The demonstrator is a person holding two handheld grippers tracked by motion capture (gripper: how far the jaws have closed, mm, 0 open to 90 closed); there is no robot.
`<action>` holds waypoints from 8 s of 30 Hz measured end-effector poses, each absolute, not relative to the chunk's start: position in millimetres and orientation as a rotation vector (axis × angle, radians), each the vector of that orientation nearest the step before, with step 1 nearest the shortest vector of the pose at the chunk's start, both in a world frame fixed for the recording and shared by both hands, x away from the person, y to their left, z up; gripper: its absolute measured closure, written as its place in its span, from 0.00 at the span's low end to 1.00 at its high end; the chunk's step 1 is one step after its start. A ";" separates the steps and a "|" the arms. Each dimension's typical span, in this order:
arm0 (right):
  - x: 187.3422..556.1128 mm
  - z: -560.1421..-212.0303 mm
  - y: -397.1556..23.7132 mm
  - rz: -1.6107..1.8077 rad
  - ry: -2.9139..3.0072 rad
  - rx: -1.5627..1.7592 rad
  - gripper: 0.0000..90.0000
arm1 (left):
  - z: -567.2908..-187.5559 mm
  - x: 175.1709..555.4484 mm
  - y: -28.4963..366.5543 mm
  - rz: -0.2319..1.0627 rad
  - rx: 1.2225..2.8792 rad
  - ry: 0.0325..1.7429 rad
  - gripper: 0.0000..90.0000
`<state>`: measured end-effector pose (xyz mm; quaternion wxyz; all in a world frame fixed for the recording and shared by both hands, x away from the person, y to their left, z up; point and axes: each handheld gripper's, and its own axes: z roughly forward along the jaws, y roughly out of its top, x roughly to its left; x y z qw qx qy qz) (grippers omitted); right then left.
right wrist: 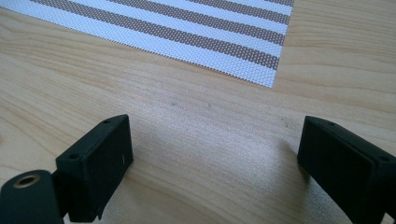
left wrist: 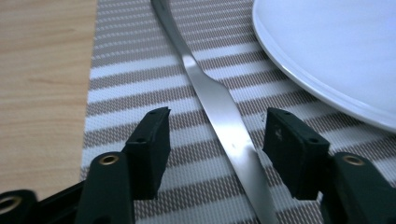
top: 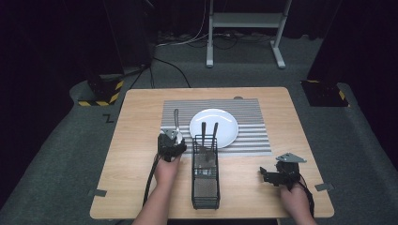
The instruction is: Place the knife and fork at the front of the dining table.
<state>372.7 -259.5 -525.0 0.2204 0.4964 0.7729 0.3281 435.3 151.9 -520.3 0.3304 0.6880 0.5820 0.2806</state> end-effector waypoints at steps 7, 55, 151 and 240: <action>372.7 -525.0 -259.5 0.907 2.137 1.373 0.11 | -522.9 429.8 149.7 0.684 1.845 1.525 0.64; 345.1 -469.0 -209.8 1.201 2.002 1.058 0.14 | -525.1 339.4 245.8 0.688 1.883 1.622 0.11; 345.0 -332.8 -144.6 1.693 1.534 0.823 0.98 | -530.6 336.5 247.9 0.654 1.881 1.581 0.00; 493.3 -446.5 -187.5 1.465 1.751 1.284 0.99 | -530.7 335.2 247.1 0.657 1.873 1.590 0.00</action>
